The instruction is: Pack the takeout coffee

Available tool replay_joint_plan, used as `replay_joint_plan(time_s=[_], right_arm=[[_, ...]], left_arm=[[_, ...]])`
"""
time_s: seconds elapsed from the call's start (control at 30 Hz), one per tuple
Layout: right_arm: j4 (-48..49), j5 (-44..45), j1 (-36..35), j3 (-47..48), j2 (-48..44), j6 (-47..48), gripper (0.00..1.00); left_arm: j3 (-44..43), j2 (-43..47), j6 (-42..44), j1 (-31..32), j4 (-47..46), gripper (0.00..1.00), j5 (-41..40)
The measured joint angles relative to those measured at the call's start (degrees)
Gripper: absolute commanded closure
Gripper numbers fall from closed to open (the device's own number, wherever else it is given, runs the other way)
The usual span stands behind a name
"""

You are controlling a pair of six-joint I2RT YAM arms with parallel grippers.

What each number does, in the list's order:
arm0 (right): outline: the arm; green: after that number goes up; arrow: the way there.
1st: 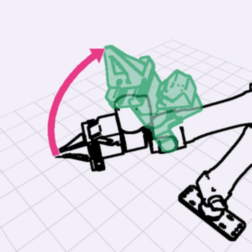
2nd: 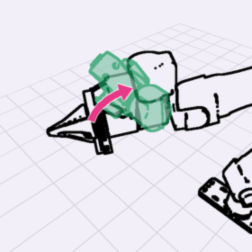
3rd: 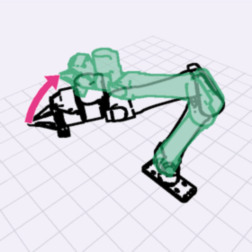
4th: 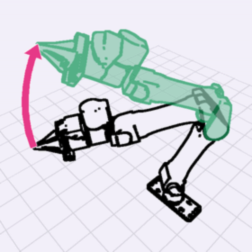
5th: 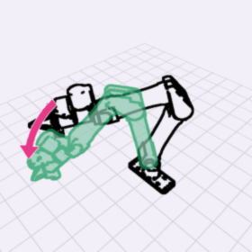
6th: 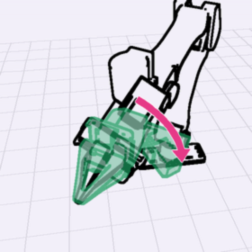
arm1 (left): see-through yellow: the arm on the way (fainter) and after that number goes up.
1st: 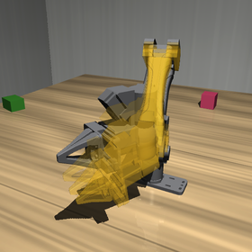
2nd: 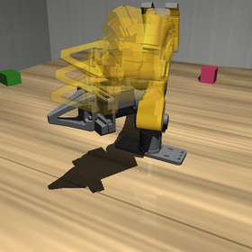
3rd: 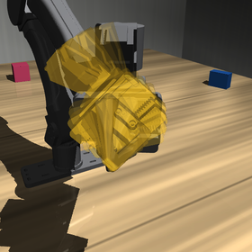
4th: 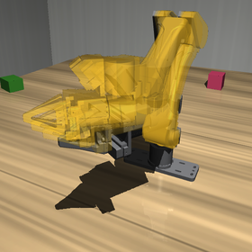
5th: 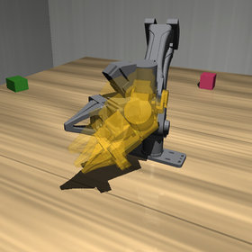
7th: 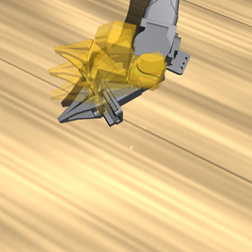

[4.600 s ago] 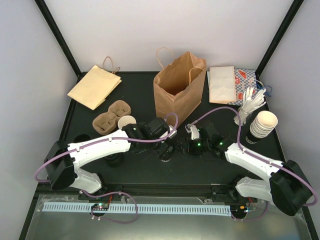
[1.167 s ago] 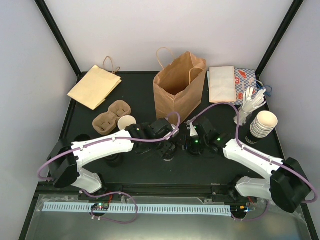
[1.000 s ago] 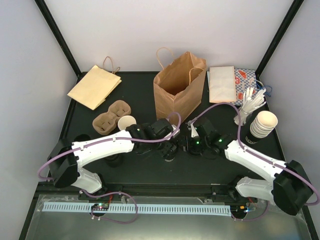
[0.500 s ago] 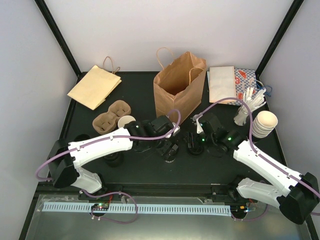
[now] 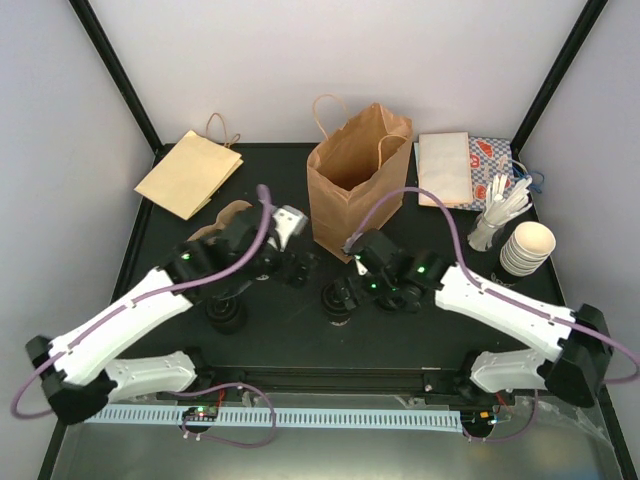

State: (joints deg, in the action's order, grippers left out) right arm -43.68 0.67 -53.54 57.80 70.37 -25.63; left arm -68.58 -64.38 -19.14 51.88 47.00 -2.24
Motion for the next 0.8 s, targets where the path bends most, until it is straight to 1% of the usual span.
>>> replay_joint_plan(time_s=[0.13, 0.2, 0.27, 0.5, 0.7, 0.8], right_arm=[[-2.16, 3.21, -4.17, 4.63, 6.1, 0.02, 0.07], [-3.08, 4.28, -5.51, 6.62, 8.98, 0.04, 0.05], [-3.63, 5.11, -6.54, 8.22, 11.5, 0.17, 0.06], [-5.27, 5.51, -7.63, 10.21, 15.3, 0.15, 0.12], [-6.45, 5.95, -8.48, 11.06, 17.38, 0.0, 0.16], [-7.1, 6.8, -8.87, 11.89, 18.16, -0.02, 0.21]], left_arm=[[2.78, 7.39, -0.11, -7.93, -0.17, 0.01, 0.44], [3.72, 9.25, 0.0, -10.91, 0.07, 0.01, 1.01], [4.46, 10.03, 0.2, -13.18, 0.31, 0.01, 1.84], [6.51, 10.03, 1.55, -16.13, 1.11, 0.01, 3.45], [7.37, 10.05, 2.49, -17.09, 1.29, 0.01, 4.09], [7.65, 10.05, 2.69, -17.51, 1.22, 0.01, 4.39]])
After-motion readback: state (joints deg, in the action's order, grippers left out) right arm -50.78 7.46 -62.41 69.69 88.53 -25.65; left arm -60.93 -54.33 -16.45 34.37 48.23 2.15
